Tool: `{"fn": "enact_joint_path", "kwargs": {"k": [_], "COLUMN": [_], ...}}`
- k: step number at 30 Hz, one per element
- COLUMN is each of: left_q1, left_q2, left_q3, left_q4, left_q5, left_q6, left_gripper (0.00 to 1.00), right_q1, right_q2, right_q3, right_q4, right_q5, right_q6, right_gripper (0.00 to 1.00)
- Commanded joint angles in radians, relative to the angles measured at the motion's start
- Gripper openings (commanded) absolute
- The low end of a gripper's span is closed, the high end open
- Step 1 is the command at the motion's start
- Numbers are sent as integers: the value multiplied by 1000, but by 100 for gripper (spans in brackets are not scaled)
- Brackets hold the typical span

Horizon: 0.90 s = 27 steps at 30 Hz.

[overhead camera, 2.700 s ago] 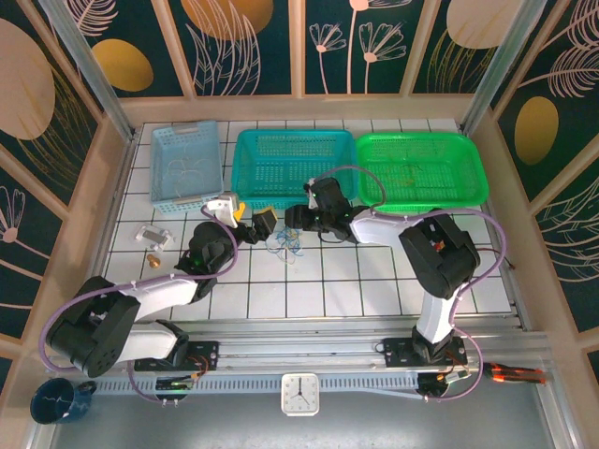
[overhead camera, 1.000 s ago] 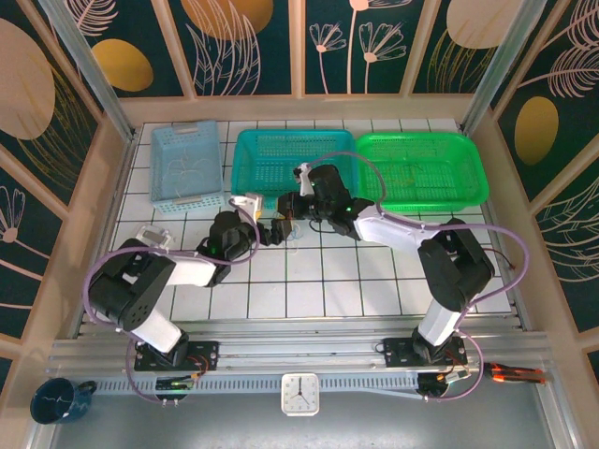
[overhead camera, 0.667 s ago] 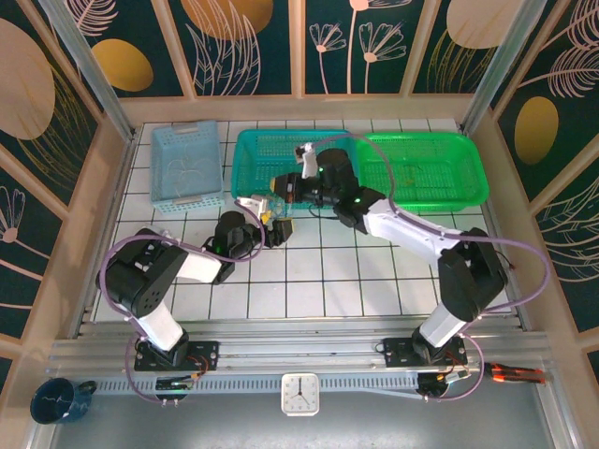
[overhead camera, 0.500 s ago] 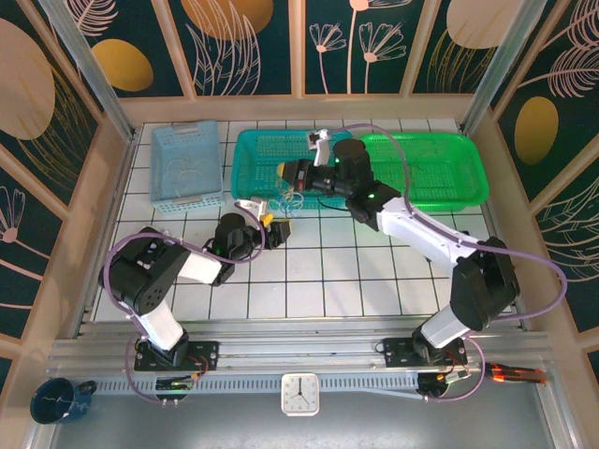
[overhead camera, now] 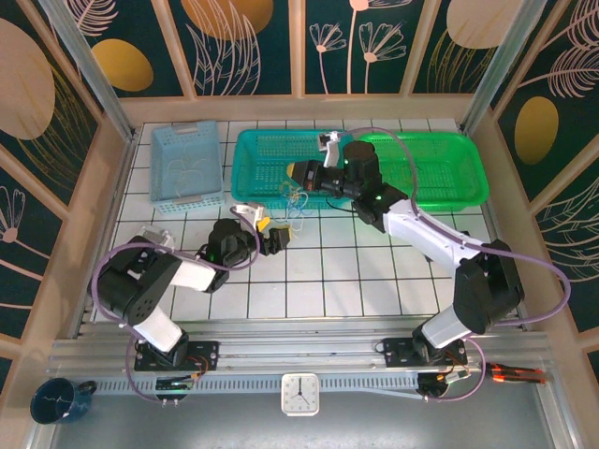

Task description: Untangle the cables

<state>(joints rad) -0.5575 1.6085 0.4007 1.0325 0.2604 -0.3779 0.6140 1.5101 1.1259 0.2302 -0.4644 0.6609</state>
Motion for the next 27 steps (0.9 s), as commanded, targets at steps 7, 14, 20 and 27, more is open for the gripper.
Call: {"fn": "enact_joint_path", "kwargs": {"k": [7,14,20,27], "left_q1": [-4,-4,-4,-3], "left_q2": [-79,-13,49,77], "left_q3": [4,61,66,38], "left_q4": [-63,-70,-33,25], "left_q5": [66,84,123,119], "left_q6": [67,83,59,29], "left_gripper": [90,86,67,43], "right_q1": [23,73,92,95], "right_q2": [60,91,90,88], "right_q3": [-52,-73,-91,-94], "right_q4": [50,78,100,112], "right_q5": [-42,-39,-32,-33], "right_q6": [-24,-8,8,20], "right_gripper": [0,0,0,0]}}
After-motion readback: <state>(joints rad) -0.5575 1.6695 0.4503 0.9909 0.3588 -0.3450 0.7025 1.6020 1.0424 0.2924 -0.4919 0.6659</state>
